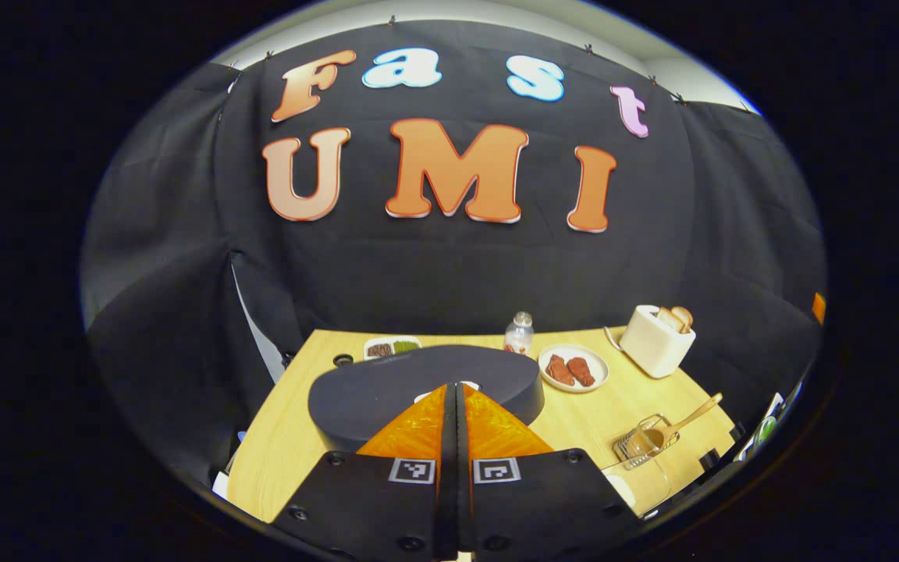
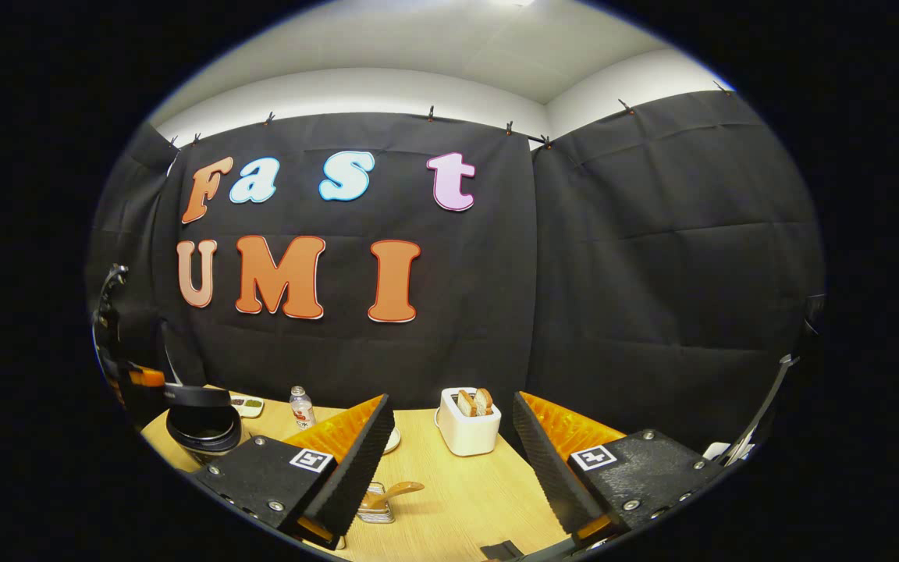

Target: Close the left gripper, press the button to open the rice cooker; take a wooden spoon from the chopstick holder with the right hand, scoop a spoonful of rice and pour it into the rice cooker, then put the wooden spoon back into the chopstick holder.

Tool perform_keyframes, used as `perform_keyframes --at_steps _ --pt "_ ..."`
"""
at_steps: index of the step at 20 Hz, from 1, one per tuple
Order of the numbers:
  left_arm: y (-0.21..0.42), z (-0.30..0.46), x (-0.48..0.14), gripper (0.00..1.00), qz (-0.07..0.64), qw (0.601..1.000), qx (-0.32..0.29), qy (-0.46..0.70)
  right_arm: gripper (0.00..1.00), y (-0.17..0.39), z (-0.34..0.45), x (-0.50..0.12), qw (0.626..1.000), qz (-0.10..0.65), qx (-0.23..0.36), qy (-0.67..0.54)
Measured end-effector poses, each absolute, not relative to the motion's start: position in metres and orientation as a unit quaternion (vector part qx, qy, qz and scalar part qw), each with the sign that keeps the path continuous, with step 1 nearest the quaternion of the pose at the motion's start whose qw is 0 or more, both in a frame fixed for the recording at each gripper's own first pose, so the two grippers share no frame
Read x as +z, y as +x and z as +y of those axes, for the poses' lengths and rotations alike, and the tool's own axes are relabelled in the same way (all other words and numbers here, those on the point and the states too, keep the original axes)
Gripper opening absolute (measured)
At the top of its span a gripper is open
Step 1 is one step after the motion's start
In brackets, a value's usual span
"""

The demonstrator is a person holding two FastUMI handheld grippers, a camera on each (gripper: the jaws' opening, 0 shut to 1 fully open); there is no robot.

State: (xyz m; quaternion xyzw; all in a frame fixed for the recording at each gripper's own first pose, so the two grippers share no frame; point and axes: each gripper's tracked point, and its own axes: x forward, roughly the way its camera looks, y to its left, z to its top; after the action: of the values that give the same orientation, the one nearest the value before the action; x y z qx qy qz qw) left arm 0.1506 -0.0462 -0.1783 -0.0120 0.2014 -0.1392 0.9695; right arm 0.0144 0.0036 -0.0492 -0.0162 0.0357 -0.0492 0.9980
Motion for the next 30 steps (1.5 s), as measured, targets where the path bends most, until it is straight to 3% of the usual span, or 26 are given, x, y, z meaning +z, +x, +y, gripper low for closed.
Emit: perform_keyframes --at_steps 1,6,9,10,11,12,13,16,25,30 --pt "0.146 -0.041 -0.167 0.04 0.195 0.971 -0.135 -0.019 0.95 0.015 0.004 -0.051 0.998 0.035 -0.049 -0.015" --pt "0.123 -0.001 -0.097 0.0 0.128 0.986 -0.103 -0.017 0.95 0.027 0.007 -0.079 0.998 0.042 -0.046 0.003" --pt "0.109 0.016 -0.052 0.04 0.077 0.993 -0.089 -0.018 0.95 0.04 0.013 -0.113 0.997 0.058 -0.038 0.02" --pt "0.106 0.025 -0.038 0.0 0.064 0.995 -0.079 -0.016 0.95 0.046 0.016 -0.126 0.997 0.068 -0.034 0.032" --pt "0.1 0.034 -0.027 0.07 0.052 0.996 -0.066 -0.012 0.95 0.051 0.02 -0.139 0.996 0.077 -0.028 0.046" --pt "0.095 0.044 -0.015 0.04 0.039 0.998 -0.052 -0.01 0.95 0.056 0.024 -0.155 0.994 0.086 -0.025 0.056" --pt "0.089 0.05 -0.004 0.07 0.027 0.999 -0.043 -0.011 0.95 0.064 0.027 -0.168 0.994 0.093 -0.024 0.058" --pt "0.07 0.069 0.022 0.06 0.002 1.0 -0.023 -0.02 0.95 0.081 0.034 -0.206 0.99 0.12 -0.021 0.068" --pt "0.043 0.119 0.05 0.07 -0.016 0.999 0.025 0.015 0.95 0.096 0.061 -0.298 0.957 0.22 -0.016 0.187" --pt "0.045 0.136 0.032 0.05 -0.001 0.999 0.042 0.01 0.93 0.101 0.072 -0.331 0.923 0.253 -0.019 0.288"
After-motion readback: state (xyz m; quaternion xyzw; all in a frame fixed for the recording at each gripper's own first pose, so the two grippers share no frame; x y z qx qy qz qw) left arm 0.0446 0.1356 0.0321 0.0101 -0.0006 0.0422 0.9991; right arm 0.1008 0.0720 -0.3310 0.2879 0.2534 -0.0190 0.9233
